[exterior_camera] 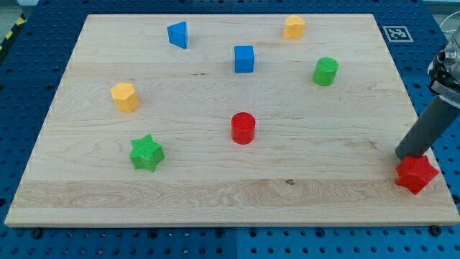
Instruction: Slide green circle to center right
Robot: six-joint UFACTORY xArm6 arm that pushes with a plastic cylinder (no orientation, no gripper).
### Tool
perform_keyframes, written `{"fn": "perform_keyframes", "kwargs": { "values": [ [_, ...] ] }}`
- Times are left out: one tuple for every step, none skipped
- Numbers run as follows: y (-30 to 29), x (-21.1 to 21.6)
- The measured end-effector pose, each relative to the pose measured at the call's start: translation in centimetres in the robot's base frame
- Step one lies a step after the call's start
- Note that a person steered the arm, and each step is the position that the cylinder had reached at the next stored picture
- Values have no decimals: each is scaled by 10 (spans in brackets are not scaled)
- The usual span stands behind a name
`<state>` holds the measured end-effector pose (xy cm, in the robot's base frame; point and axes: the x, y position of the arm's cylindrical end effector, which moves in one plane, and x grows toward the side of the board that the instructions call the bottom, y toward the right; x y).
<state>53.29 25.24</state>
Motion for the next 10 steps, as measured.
{"fn": "perform_keyframes", "kwargs": {
  "values": [
    [1, 16],
    [1, 13],
    [-20, -28],
    [-71, -57],
    [-123, -89],
    [-124, -146],
    [-125, -184],
    [-111, -203],
    [-109, -177],
    [-108, -166]
  ]
}}
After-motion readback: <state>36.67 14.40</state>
